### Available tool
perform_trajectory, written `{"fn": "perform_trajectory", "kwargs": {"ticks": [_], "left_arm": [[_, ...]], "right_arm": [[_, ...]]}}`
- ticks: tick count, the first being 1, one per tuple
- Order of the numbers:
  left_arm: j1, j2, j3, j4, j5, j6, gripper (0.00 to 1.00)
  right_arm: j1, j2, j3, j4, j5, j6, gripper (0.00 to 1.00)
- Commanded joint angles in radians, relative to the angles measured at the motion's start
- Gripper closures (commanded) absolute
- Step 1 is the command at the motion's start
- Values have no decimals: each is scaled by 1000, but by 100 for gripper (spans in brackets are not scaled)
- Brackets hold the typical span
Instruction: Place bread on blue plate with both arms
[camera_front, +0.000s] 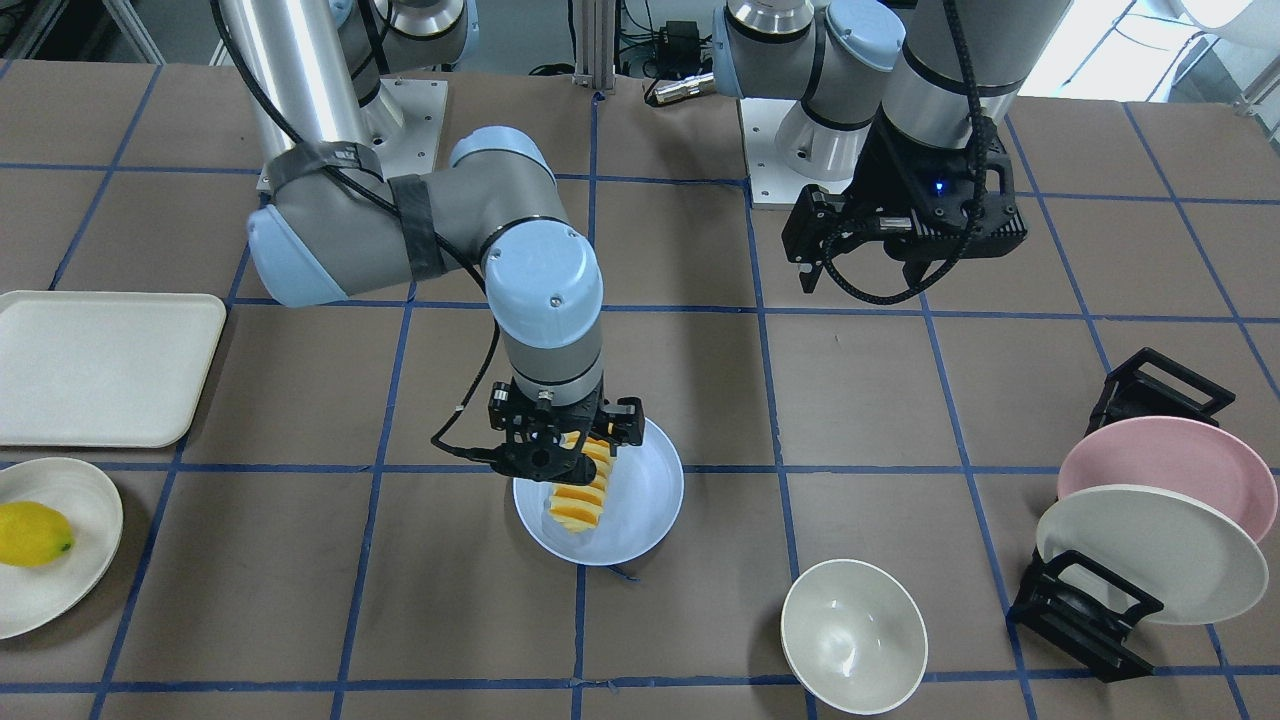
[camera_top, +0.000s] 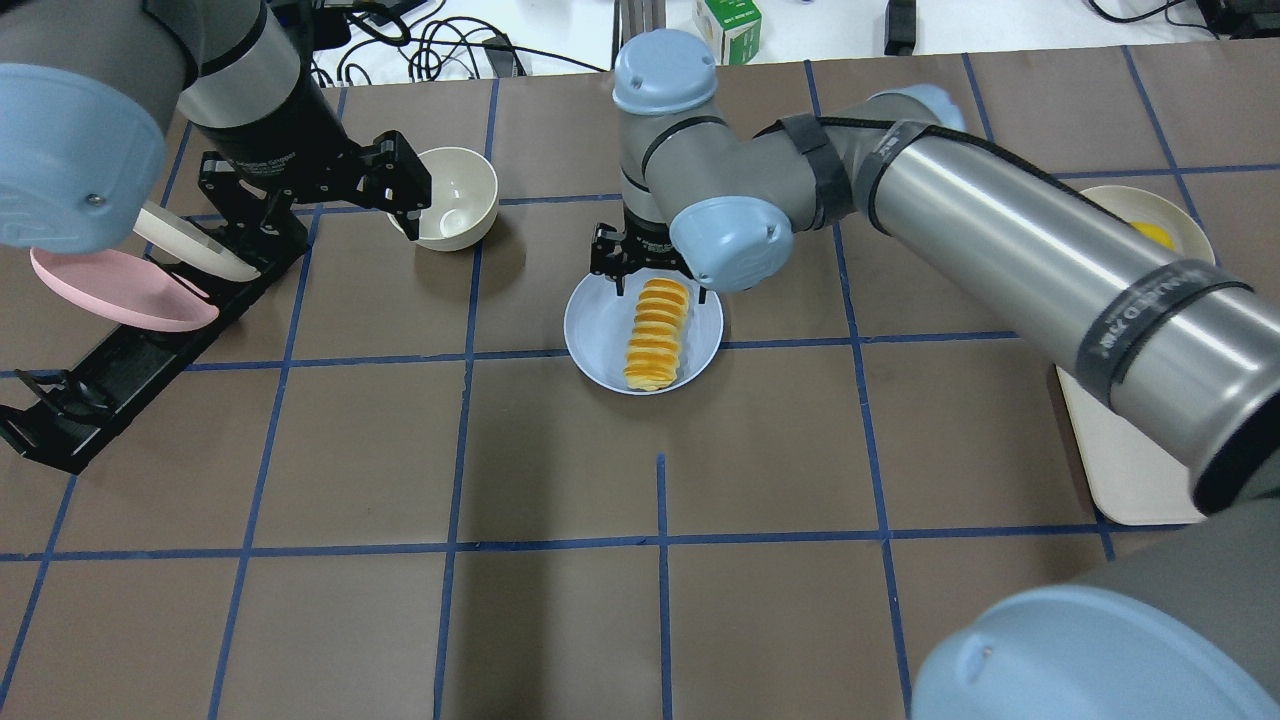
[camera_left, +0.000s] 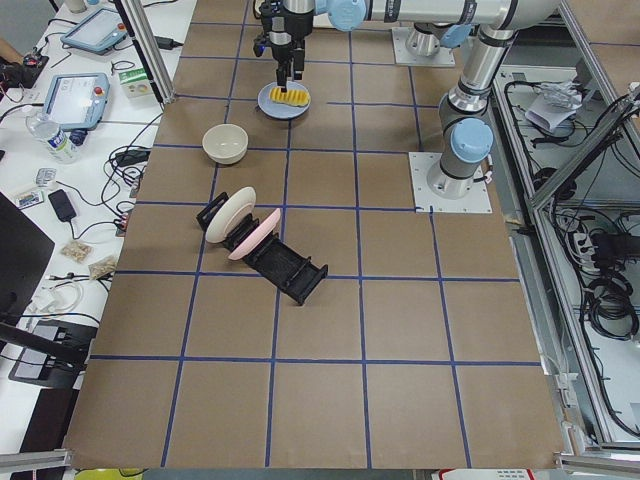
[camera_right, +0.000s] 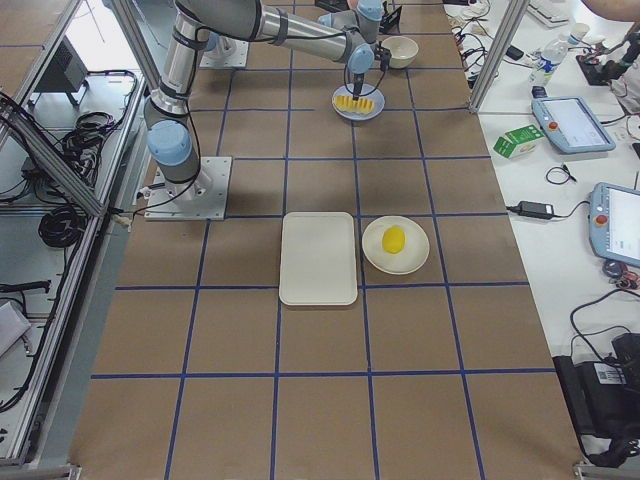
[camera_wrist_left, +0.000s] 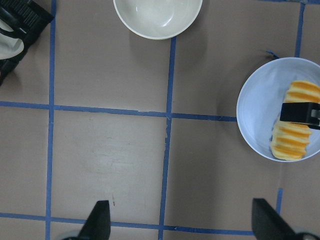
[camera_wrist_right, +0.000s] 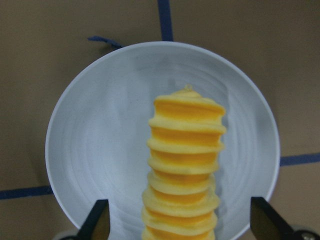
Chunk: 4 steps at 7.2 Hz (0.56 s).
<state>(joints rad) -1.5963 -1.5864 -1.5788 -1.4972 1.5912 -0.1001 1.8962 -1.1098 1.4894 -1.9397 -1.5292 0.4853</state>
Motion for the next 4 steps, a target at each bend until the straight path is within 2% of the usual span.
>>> {"fn": "perform_trajectory", "kwargs": {"ticks": [1,2,3,4], "left_arm": [[-1,3,9,0,1,3,0],[-1,2,10,2,1,5,0],[4,3,16,2,3,7,0],[4,6,14,2,6,7,0]], "right_arm": [[-110,-155,-8,129,-5,-40,0],[-146,-226,2,221,-5,-126,0],[-167,-281,6,241,-5,-205,0],[-181,-344,6,322,-9,-220,0]]}}
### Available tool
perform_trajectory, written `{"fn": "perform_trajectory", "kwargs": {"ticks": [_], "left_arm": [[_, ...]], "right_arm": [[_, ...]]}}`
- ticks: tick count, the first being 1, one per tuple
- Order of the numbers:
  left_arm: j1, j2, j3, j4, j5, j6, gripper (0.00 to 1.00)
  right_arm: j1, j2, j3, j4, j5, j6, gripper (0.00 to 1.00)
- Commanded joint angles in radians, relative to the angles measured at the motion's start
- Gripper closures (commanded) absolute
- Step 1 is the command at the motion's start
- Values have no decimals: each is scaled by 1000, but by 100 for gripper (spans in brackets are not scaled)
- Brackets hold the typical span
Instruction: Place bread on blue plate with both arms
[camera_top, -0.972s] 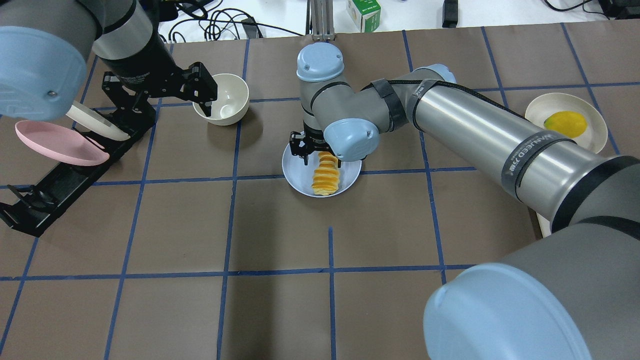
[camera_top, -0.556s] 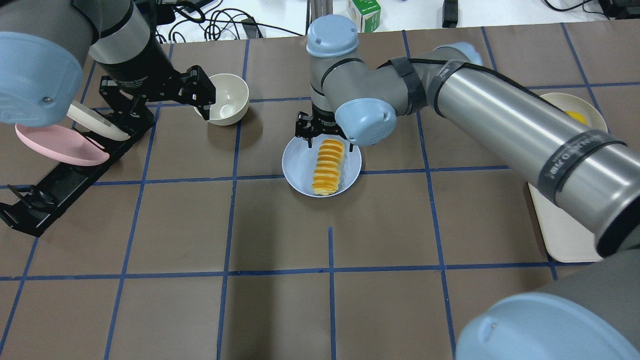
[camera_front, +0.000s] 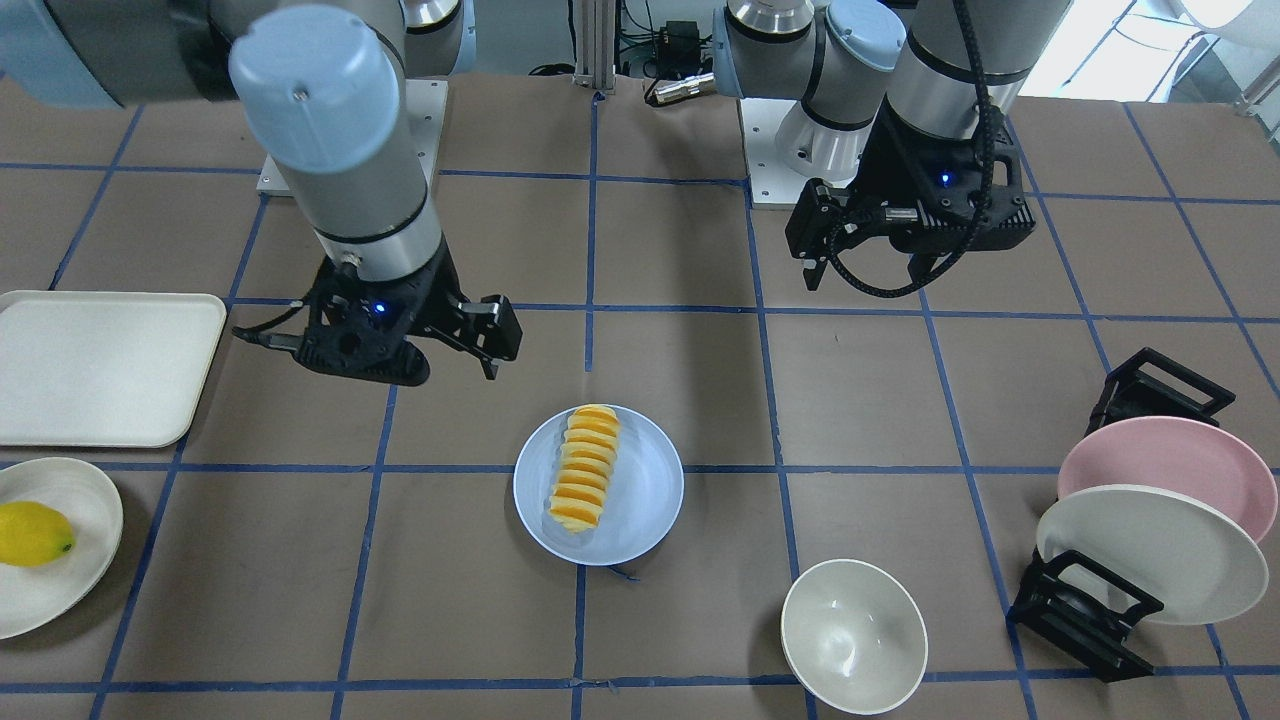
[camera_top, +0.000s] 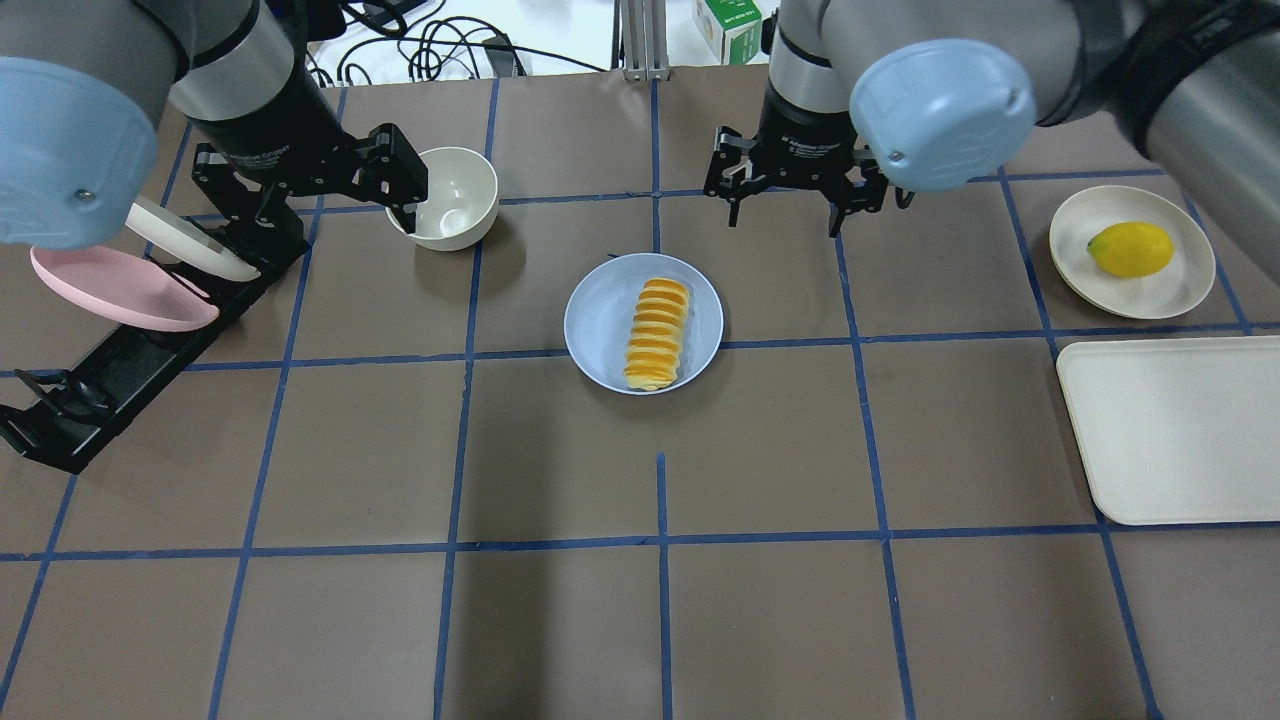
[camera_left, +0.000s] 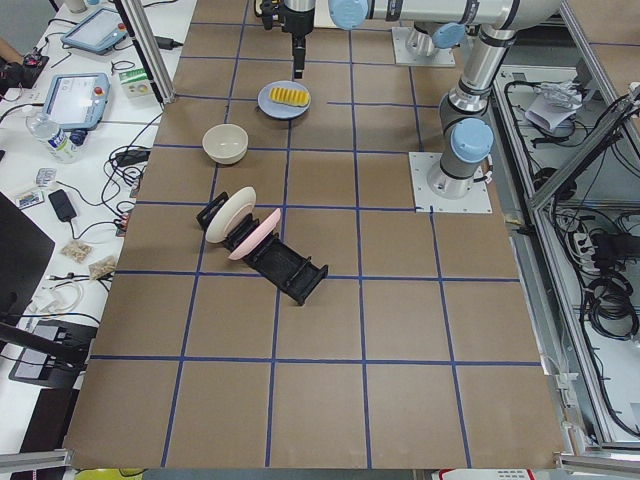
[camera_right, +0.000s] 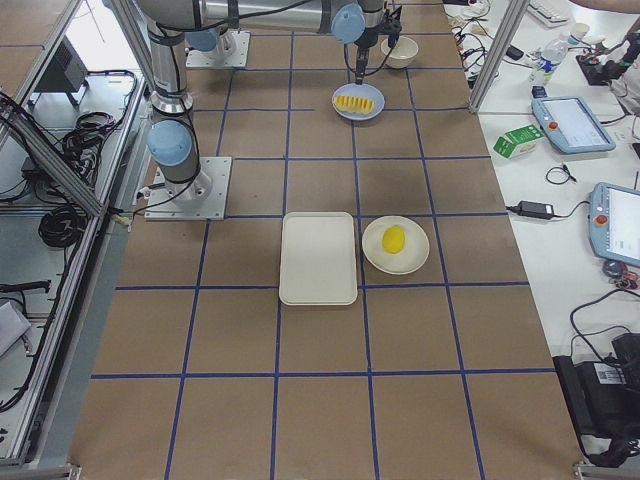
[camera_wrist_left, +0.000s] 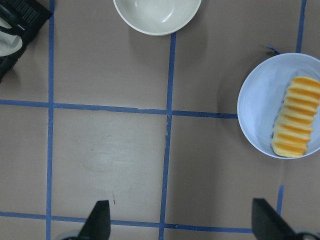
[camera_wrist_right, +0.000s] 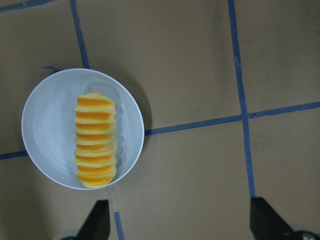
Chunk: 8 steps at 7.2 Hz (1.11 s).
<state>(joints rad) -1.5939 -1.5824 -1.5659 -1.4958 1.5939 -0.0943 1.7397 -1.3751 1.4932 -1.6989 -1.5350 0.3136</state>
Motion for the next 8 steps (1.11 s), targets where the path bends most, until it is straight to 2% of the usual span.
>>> {"fn": "perform_trajectory", "kwargs": {"ticks": [1,2,6,8], "left_arm": [[-1,7,0,0,1,1,0],[-1,12,-3,0,3,1,0],[6,16,-6,0,3,1,0],[6,18,-5,0,3,1,0]], "right_arm": [[-57,-122,4,132,-16,-53,0],[-92,-128,5,154,-48,-89,0],[-115,-143,9,188,-51,-223,0],[-117,-159,25,188,-53,-225,0]]}}
